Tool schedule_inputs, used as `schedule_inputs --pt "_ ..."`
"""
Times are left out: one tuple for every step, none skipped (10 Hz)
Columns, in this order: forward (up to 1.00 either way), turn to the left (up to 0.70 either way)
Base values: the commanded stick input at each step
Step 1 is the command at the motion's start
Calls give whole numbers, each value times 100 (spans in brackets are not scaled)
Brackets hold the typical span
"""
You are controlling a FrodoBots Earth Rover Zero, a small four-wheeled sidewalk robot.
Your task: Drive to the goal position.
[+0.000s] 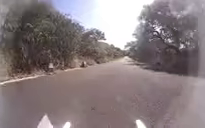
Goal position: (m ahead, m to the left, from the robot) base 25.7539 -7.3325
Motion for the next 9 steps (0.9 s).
schedule_inputs --pt "85 0" --pt "85 0" --pt "85 0" --pt "85 0" --pt "85 0" --pt "85 0" --pt "85 0" --pt "85 0" --pt "85 0"
